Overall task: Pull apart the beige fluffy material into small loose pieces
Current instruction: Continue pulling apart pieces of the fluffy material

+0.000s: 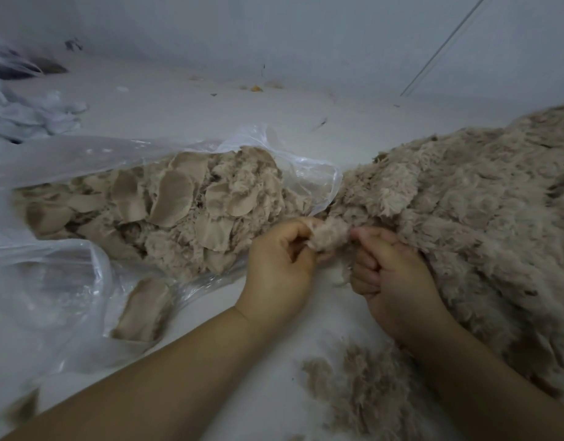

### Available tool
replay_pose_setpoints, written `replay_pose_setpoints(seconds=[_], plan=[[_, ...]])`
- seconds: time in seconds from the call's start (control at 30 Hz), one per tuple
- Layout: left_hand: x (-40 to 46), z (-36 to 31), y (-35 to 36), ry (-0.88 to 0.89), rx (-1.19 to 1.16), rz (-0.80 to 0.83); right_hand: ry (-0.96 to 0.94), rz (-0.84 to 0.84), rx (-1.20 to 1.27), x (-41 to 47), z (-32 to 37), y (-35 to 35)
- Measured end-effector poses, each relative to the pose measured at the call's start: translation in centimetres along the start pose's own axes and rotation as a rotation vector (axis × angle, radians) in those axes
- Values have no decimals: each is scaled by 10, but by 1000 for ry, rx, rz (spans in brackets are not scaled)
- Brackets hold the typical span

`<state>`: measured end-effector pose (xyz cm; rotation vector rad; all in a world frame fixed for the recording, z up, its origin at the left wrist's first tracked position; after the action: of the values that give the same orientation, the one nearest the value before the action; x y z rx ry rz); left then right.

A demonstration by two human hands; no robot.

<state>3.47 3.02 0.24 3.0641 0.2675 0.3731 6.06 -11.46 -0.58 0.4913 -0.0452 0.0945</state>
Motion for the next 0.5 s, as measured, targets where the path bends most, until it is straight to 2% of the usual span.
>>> replay_pose_setpoints(seconds=[0.1, 0.23, 0.37, 0.5], plan=[[-1, -4, 0, 26, 30, -18, -18, 26, -21, -2, 0, 3], [-3, -8, -5, -13, -41, -31, -8, 33, -12, -3, 2, 4], [-6, -11, -3, 1, -34, -41, -38, 130, -150, -5, 3, 6], [-3, -2, -4, -106, -19, -59, -50, 106, -191, -4, -1, 2]])
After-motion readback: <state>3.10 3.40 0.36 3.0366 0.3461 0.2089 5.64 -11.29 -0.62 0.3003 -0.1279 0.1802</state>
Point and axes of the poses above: each hand's wrist, its own x-axis towards the middle knuckle, its own y-axis out of the palm, z = x × y, the point moved 3 cm from there along x, towards the middle knuckle, and after that the axes turned 9 degrees about -y, right-handed, at the moved point
